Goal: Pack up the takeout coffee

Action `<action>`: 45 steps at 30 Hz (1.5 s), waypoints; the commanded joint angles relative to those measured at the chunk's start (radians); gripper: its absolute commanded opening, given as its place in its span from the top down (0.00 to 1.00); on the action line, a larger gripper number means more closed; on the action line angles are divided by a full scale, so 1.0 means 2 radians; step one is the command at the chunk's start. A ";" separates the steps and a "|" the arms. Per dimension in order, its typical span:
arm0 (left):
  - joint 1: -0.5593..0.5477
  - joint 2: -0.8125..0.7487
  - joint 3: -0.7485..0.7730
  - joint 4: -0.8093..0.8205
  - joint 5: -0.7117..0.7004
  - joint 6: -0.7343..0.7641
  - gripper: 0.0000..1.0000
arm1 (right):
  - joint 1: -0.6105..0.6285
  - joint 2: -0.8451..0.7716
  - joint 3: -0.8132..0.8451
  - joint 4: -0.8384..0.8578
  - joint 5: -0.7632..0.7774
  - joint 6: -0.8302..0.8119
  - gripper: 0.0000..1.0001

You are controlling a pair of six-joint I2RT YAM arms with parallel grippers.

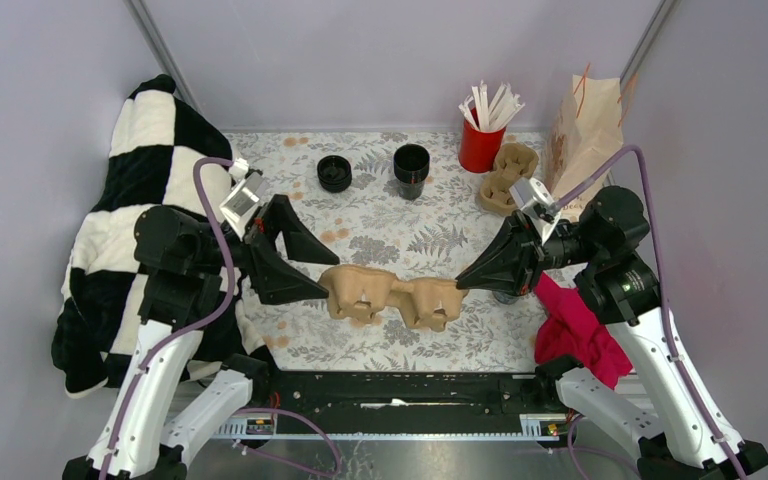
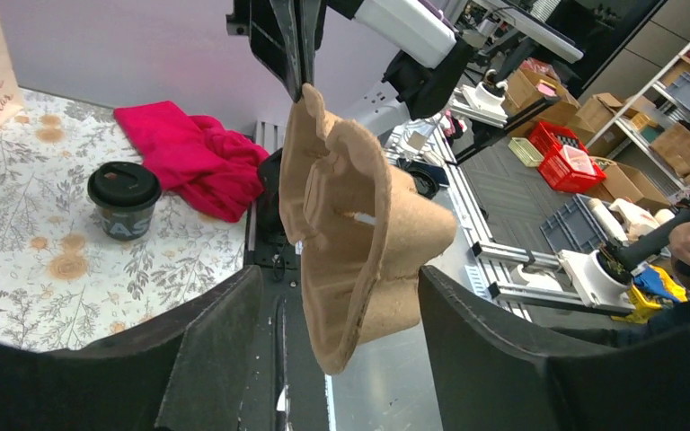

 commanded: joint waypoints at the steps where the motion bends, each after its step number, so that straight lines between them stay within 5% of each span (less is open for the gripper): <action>1: -0.004 -0.001 -0.012 0.043 0.016 -0.016 0.31 | 0.001 -0.005 0.005 0.057 -0.014 0.037 1.00; 9: -0.005 0.009 -0.008 0.063 0.012 -0.030 0.53 | 0.001 -0.002 0.000 0.058 -0.016 0.042 1.00; 12: -0.005 0.012 -0.004 0.068 0.009 -0.033 0.54 | 0.001 0.000 -0.004 0.058 -0.017 0.043 1.00; 17: -0.005 0.010 -0.003 0.072 0.004 -0.035 0.83 | 0.001 0.004 -0.003 0.075 -0.009 0.054 1.00; 19: -0.005 0.009 0.000 0.061 -0.006 -0.025 0.89 | 0.001 0.005 0.002 0.056 0.013 0.045 0.76; 20: -0.004 0.010 0.006 0.040 -0.014 -0.005 0.98 | 0.000 0.004 0.015 0.000 0.040 0.007 0.59; 22: -0.003 0.014 0.033 -0.071 -0.059 0.094 1.00 | 0.000 0.000 0.051 -0.120 0.160 -0.080 0.31; 24: -0.003 0.022 0.073 -0.200 -0.140 0.190 1.00 | 0.000 -0.012 0.065 -0.160 0.321 -0.097 0.13; 26: -0.004 0.023 0.091 -0.279 -0.251 0.243 1.00 | 0.000 -0.017 0.073 -0.171 0.546 -0.088 0.03; 29: -0.004 0.012 0.085 -0.300 -0.412 0.249 1.00 | 0.000 -0.008 0.084 -0.181 0.815 -0.064 0.00; 32: -0.008 0.004 0.069 -0.299 -0.497 0.238 1.00 | 0.000 0.031 0.105 -0.173 0.974 -0.077 0.00; 36: -0.036 0.006 0.060 -0.298 -0.521 0.244 1.00 | -0.006 0.129 0.185 -0.141 1.051 -0.127 0.00; 45: -0.099 0.012 0.059 -0.289 -0.520 0.248 1.00 | -0.208 0.402 0.499 -0.253 0.919 -0.104 0.00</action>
